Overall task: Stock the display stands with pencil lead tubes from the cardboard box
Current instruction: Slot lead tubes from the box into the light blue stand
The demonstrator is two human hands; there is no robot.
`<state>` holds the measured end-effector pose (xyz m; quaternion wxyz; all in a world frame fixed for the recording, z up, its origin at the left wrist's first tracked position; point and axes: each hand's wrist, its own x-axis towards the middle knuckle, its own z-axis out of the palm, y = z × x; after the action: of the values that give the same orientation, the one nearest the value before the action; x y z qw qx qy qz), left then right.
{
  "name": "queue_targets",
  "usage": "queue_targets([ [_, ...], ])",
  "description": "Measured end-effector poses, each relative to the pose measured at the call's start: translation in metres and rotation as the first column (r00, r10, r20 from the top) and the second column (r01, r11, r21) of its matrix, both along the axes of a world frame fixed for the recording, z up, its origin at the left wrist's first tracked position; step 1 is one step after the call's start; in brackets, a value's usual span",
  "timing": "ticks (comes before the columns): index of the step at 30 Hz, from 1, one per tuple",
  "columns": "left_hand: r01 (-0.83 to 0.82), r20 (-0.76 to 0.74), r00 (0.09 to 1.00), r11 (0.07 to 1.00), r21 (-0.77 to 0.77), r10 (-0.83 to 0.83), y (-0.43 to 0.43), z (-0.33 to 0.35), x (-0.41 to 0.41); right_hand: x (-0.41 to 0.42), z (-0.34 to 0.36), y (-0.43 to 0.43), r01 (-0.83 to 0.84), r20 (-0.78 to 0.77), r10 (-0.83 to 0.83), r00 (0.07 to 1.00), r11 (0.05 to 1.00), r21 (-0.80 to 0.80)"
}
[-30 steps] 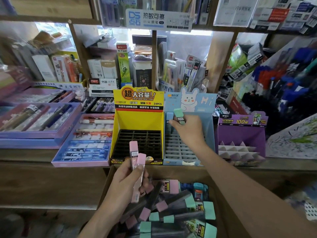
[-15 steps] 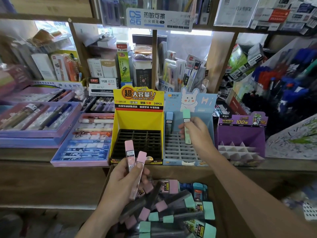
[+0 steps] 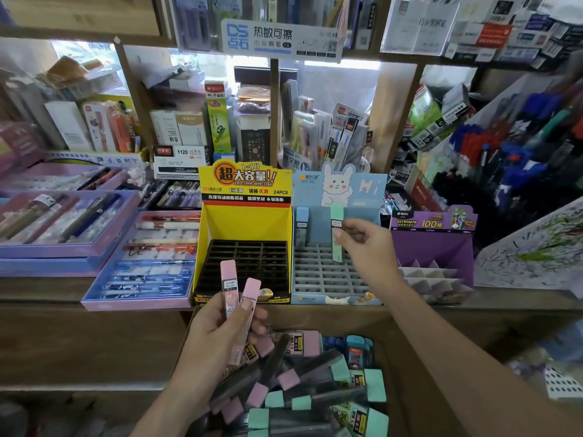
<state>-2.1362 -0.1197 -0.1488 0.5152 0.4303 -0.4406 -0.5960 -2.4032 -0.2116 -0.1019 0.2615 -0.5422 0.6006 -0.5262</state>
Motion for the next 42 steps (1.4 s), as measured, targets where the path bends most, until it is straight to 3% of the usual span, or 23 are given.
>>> queue_targets([
  [10, -0.006, 0.002, 1.000, 1.000, -0.003, 0.006, 0.001, 0.000, 0.000, 0.004, 0.003, -0.002, 0.027, -0.108, -0.039, 0.993, 0.993, -0.116],
  [23, 0.004, 0.013, 1.000, 1.000, 0.004, -0.004, 0.001, 0.000, -0.001, 0.000, -0.005, -0.016, 0.005, -0.213, -0.017, 0.977, 0.998, -0.059],
  [29, 0.007, 0.015, 1.000, 1.000, 0.002, -0.007, 0.001, -0.001, 0.000, 0.003, -0.009, -0.021, 0.058, -0.147, -0.061, 0.987, 0.998, -0.028],
  [37, 0.006, 0.001, 1.000, 1.000, 0.010, -0.006, 0.001, -0.001, 0.000, 0.004, -0.012, -0.017, 0.116, -0.188, -0.117, 0.975, 0.993, -0.014],
  [42, 0.010, -0.001, 1.000, 1.000, 0.010, -0.010, 0.002, 0.001, -0.001, 0.007, -0.010, -0.001, 0.144, -0.107, -0.145, 0.984, 0.989, -0.015],
])
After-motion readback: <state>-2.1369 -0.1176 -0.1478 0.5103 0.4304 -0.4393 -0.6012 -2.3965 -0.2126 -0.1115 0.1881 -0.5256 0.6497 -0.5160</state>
